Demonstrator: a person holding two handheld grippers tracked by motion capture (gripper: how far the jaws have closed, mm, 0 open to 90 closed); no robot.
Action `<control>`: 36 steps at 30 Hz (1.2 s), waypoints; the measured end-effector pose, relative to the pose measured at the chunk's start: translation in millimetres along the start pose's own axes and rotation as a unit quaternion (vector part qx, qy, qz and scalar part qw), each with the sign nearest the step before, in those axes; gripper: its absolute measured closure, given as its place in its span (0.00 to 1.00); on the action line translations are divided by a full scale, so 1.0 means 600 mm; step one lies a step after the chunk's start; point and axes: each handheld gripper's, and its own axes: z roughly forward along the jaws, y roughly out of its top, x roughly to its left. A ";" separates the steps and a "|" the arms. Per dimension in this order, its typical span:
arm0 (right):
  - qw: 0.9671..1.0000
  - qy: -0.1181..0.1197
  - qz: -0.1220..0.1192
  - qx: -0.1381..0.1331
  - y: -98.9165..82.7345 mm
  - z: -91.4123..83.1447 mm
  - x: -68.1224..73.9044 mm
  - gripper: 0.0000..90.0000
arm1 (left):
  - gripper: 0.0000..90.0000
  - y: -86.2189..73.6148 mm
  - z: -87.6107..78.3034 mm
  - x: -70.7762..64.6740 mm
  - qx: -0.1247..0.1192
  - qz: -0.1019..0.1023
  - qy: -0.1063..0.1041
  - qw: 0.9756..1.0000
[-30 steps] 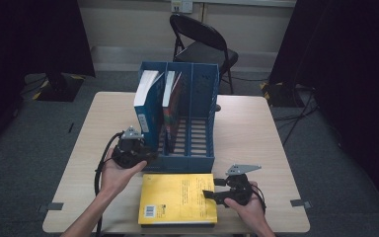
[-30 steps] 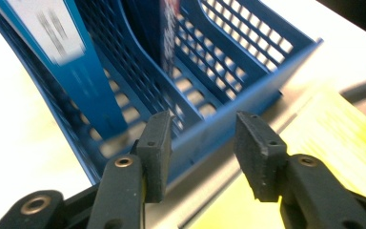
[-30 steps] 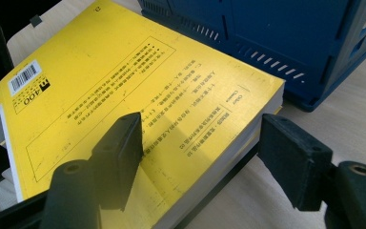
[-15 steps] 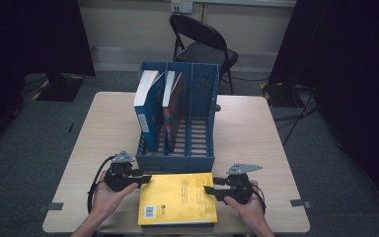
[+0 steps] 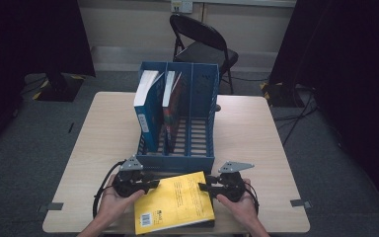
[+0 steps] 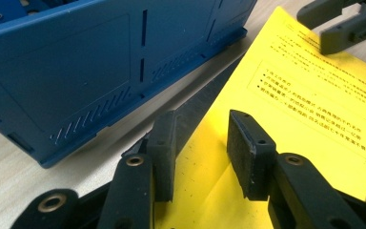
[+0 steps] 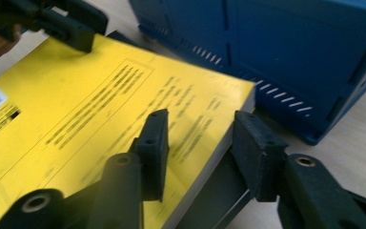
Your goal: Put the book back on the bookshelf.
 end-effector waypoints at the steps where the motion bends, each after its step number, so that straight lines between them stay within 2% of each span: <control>1: 1.000 0.004 -0.003 0.004 -0.002 -0.002 0.003 0.59 | 0.71 -0.002 0.000 0.002 -0.005 0.003 -0.002 1.000; 2: 1.000 0.007 -0.007 0.006 -0.004 -0.005 0.007 0.58 | 0.71 -0.005 0.000 0.002 -0.011 0.003 -0.004 1.000; 7: 1.000 0.020 -0.013 0.018 -0.022 -0.023 0.022 0.54 | 0.67 -0.009 -0.007 -0.004 -0.005 0.016 0.001 1.000; 10: 0.999 0.025 -0.015 0.023 -0.031 -0.030 0.029 0.51 | 0.67 -0.012 -0.009 -0.002 -0.003 0.010 -0.008 1.000; 12: 0.999 0.029 -0.018 0.024 -0.043 -0.039 0.042 0.49 | 0.67 -0.016 -0.011 0.000 -0.006 0.003 -0.015 1.000; 13: 0.999 0.029 -0.024 0.025 -0.047 -0.041 0.047 0.46 | 0.67 -0.017 -0.011 0.000 -0.007 0.003 -0.015 1.000; 18: 0.999 0.037 -0.023 0.023 -0.059 -0.046 0.051 0.44 | 0.67 -0.014 -0.011 -0.004 -0.002 0.005 -0.008 1.000; 20: 0.999 0.042 -0.020 0.022 -0.060 -0.046 0.050 0.43 | 0.67 -0.015 -0.011 0.000 -0.002 -0.007 -0.013 1.000; 21: 0.998 0.049 -0.021 0.024 -0.061 -0.046 0.049 0.41 | 0.66 -0.015 -0.010 0.002 0.000 -0.023 -0.016 1.000; 28: 0.998 0.048 -0.032 0.027 -0.064 -0.048 0.055 0.37 | 0.66 -0.015 -0.009 0.005 -0.003 -0.023 -0.020 1.000; 29: 0.998 0.050 -0.033 0.028 -0.065 -0.049 0.055 0.36 | 0.66 -0.015 -0.008 0.004 -0.004 -0.035 -0.018 0.999; 34: 0.997 0.058 -0.042 0.030 -0.068 -0.052 0.055 0.35 | 0.66 -0.014 -0.006 0.002 -0.005 -0.039 -0.016 0.999; 35: 0.996 0.059 -0.055 0.033 -0.071 -0.054 0.058 0.34 | 0.66 -0.015 -0.006 0.003 -0.006 -0.040 -0.018 0.999; 36: 0.996 0.059 -0.055 0.033 -0.071 -0.054 0.058 0.34 | 0.66 -0.015 -0.006 0.004 -0.004 -0.042 -0.022 0.999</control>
